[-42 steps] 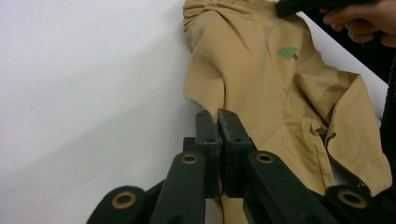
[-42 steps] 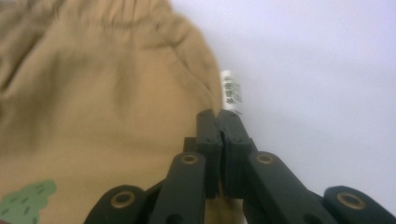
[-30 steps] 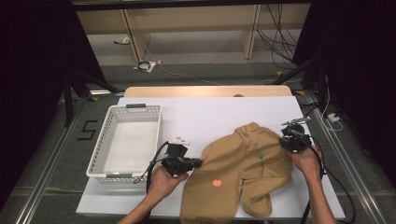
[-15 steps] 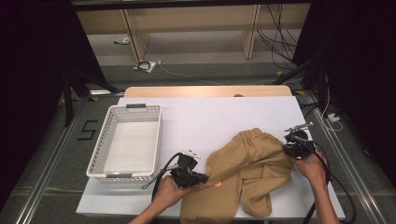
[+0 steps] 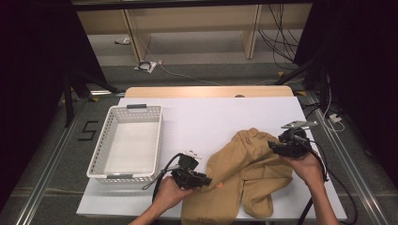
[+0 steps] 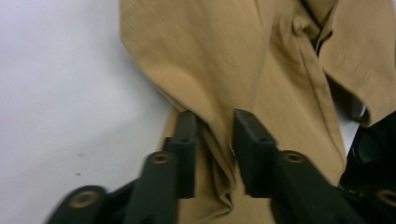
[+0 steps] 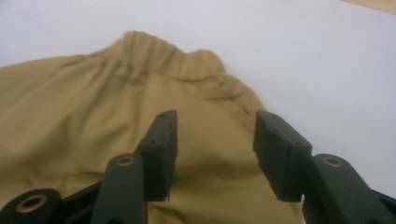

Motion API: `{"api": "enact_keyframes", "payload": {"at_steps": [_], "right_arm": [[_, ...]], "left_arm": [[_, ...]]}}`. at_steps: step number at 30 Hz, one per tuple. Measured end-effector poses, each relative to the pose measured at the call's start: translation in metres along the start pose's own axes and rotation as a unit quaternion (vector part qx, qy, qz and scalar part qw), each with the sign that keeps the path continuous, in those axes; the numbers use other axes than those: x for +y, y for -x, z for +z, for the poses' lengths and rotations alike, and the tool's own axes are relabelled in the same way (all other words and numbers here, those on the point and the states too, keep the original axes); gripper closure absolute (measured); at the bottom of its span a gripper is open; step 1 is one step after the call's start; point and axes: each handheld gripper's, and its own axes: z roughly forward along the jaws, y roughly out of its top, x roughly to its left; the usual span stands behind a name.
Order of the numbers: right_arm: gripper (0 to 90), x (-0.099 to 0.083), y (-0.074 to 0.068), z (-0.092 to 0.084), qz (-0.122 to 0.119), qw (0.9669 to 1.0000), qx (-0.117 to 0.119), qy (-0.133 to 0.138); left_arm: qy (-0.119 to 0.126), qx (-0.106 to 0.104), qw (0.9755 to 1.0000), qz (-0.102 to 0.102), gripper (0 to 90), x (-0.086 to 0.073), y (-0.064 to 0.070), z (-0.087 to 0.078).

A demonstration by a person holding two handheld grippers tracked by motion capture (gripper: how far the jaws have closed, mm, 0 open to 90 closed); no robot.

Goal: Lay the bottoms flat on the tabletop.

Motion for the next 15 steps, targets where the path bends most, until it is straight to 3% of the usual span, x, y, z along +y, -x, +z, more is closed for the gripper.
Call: {"api": "enact_keyframes", "payload": {"at_steps": [4,7,15], "right_arm": [[47.6,0.003,-0.011,0.000,-0.012,0.9999,0.011,0.006],[46.4,0.004,-0.016,0.000,-0.014,0.9997,0.020,0.010],[44.1,0.002,-0.026,0.000,-0.020,0.9994,0.023,0.017]], "left_arm": [[0.026,0.012,0.9994,-0.021,52.6,0.011,-0.009,-0.016],[0.045,0.020,0.9983,-0.033,47.7,0.018,-0.013,-0.022],[0.050,0.015,0.9970,-0.057,36.2,0.031,-0.021,-0.006]]}}
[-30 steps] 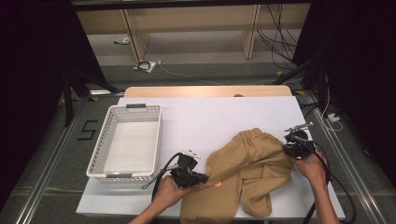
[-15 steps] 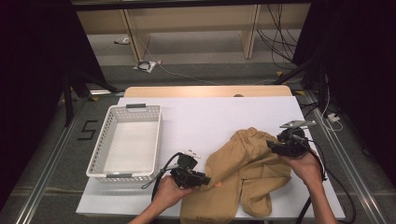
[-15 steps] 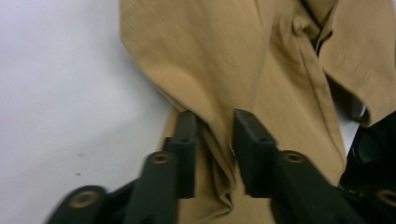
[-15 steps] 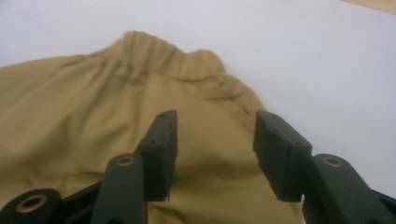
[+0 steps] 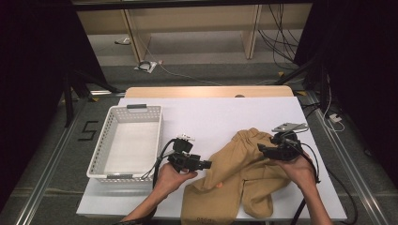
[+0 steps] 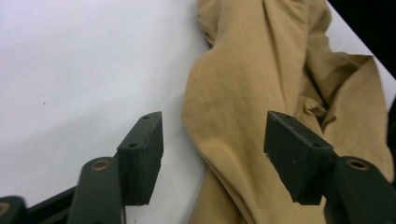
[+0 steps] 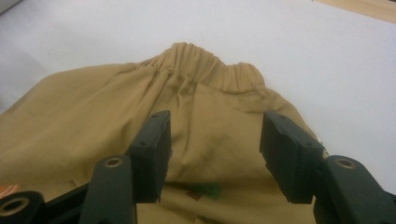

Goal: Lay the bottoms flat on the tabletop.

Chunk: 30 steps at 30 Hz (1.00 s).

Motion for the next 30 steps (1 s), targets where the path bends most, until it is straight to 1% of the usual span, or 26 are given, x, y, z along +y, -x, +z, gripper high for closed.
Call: {"api": "enact_keyframes", "payload": {"at_steps": [1,4,6,8,10,13,16,19,20,22,24,25,26,28,29,30], "right_arm": [[43.6,0.000,-0.001,0.000,-0.001,1.0000,0.001,0.004],[42.1,0.000,-0.004,-0.002,-0.003,0.9999,0.006,0.010],[41.2,-0.001,-0.006,-0.003,-0.005,0.9999,0.007,0.014],[40.0,-0.001,-0.010,-0.003,-0.008,0.9997,0.010,0.019],[39.3,-0.002,-0.013,-0.004,-0.008,0.9996,0.014,0.024],[39.3,-0.002,-0.016,-0.004,-0.006,0.9993,0.020,0.031],[39.3,-0.002,-0.019,-0.005,-0.011,0.9992,0.020,0.034],[39.2,-0.003,-0.020,-0.005,-0.012,0.9992,0.020,0.033],[39.2,-0.003,-0.020,-0.004,-0.013,0.9992,0.021,0.032],[39.2,-0.003,-0.020,-0.004,-0.012,0.9992,0.020,0.032],[39.2,-0.003,-0.019,-0.004,-0.011,0.9992,0.021,0.032],[39.2,-0.003,-0.019,-0.004,-0.011,0.9992,0.020,0.032],[39.3,-0.003,-0.019,-0.004,-0.012,0.9992,0.021,0.032],[39.3,-0.004,-0.018,-0.004,-0.011,0.9992,0.020,0.031],[39.3,-0.004,-0.018,-0.003,-0.010,0.9993,0.020,0.030],[39.4,-0.004,-0.018,-0.004,-0.010,0.9993,0.019,0.029]], "left_arm": [[0.001,-0.003,1.0000,-0.004,35.8,0.001,-0.001,0.003],[-0.002,0.001,1.0000,-0.006,33.4,0.006,-0.004,0.011],[-0.004,-0.005,0.9999,-0.016,33.0,0.009,-0.005,0.015],[-0.010,-0.001,0.9998,-0.016,32.3,0.011,-0.005,0.019],[-0.011,-0.002,0.9997,-0.023,32.2,0.012,-0.006,0.023],[-0.017,-0.009,0.9992,-0.036,31.6,0.014,-0.008,0.028],[-0.023,-0.013,0.9986,-0.045,31.6,0.015,-0.009,0.032],[-0.027,-0.021,0.9979,-0.055,32.4,0.015,-0.011,0.035],[-0.026,-0.029,0.9974,-0.061,32.9,0.015,-0.012,0.037],[-0.029,-0.035,0.9968,-0.066,35.9,0.015,-0.013,0.038],[-0.036,-0.039,0.9964,-0.067,37.9,0.015,-0.012,0.041],[-0.039,-0.041,0.9965,-0.062,39.9,0.014,-0.012,0.041],[-0.039,-0.045,0.9963,-0.061,42.0,0.014,-0.011,0.042],[-0.029,-0.051,0.9966,-0.057,48.8,0.014,-0.010,0.041],[-0.025,-0.051,0.9972,-0.050,52.1,0.014,-0.009,0.041],[-0.023,-0.050,0.9974,-0.046,56.2,0.014,-0.008,0.040]]}}
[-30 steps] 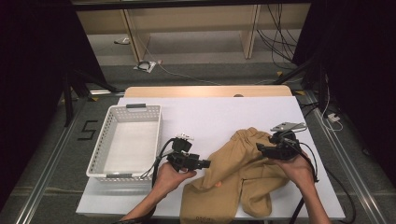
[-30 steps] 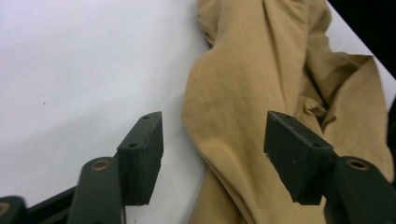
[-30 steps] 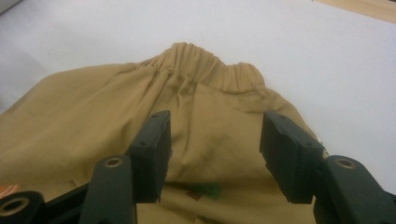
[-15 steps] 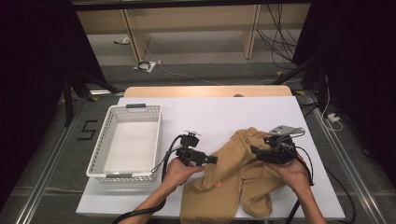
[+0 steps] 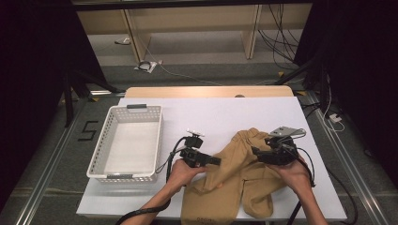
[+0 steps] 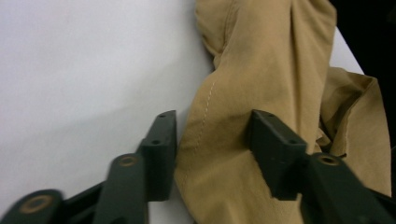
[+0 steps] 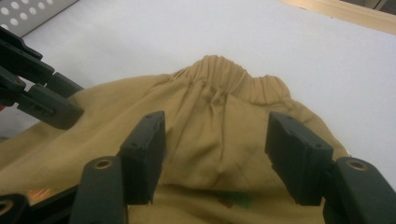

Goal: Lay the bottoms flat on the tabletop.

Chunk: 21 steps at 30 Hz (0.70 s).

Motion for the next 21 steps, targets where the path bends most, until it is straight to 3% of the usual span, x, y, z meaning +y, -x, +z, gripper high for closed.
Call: {"api": "enact_keyframes", "payload": {"at_steps": [4,7,13,15,18,21], "right_arm": [[39.5,0.000,0.001,0.000,0.001,1.0000,0.000,0.003],[39.6,0.000,0.001,0.001,-0.001,1.0000,0.000,0.002],[39.6,-0.001,0.003,0.001,0.002,1.0000,-0.003,0.001],[39.6,-0.001,0.004,0.000,0.002,1.0000,-0.005,-0.001],[39.6,-0.002,0.005,0.000,0.003,1.0000,-0.007,0.001],[39.6,-0.002,0.006,0.000,0.005,0.9999,-0.009,-0.002]], "left_arm": [[0.020,0.004,0.9995,0.023,79.5,0.000,0.005,-0.004],[0.029,0.009,0.9991,0.029,85.7,0.002,0.007,-0.008],[0.060,0.032,0.9970,0.037,86.6,0.010,0.009,-0.023],[0.073,0.044,0.9953,0.046,86.7,0.015,0.011,-0.031],[0.092,0.076,0.9906,0.067,86.7,0.022,0.015,-0.043],[0.104,0.090,0.9884,0.064,86.5,0.028,0.013,-0.051]]}}
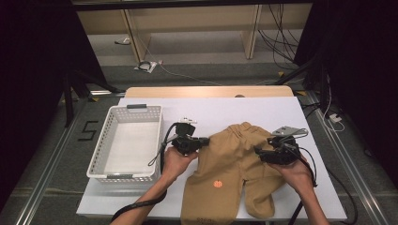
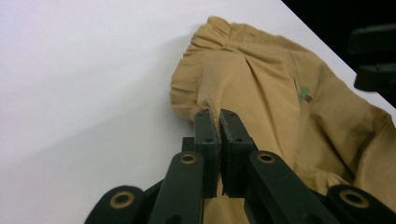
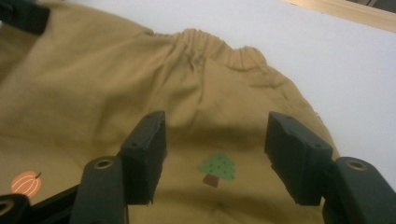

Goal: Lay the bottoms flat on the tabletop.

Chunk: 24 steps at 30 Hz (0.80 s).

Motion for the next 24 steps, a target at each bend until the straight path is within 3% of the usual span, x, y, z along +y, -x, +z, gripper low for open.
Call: {"api": "enact_keyframes", "payload": {"at_steps": [3,7,13,20,24], "right_arm": [[39.6,0.000,0.001,0.000,0.000,1.0000,-0.001,-0.001],[39.6,-0.001,0.002,0.000,0.001,1.0000,-0.002,-0.002],[39.6,-0.002,0.003,0.001,0.003,1.0000,-0.002,-0.008],[39.5,-0.003,0.004,0.001,0.002,0.9999,-0.009,-0.013],[39.4,-0.005,0.008,0.002,0.001,0.9995,-0.025,-0.021]], "left_arm": [[0.013,0.027,0.9995,0.006,86.4,0.004,-0.005,-0.002],[0.016,0.030,0.9994,-0.012,85.3,0.004,-0.012,-0.002],[-0.011,0.042,0.9980,-0.047,77.7,-0.003,-0.027,0.008],[-0.027,0.053,0.9971,-0.047,71.6,-0.003,-0.027,0.013],[-0.048,0.047,0.9963,-0.054,68.2,-0.008,-0.028,0.017]]}}
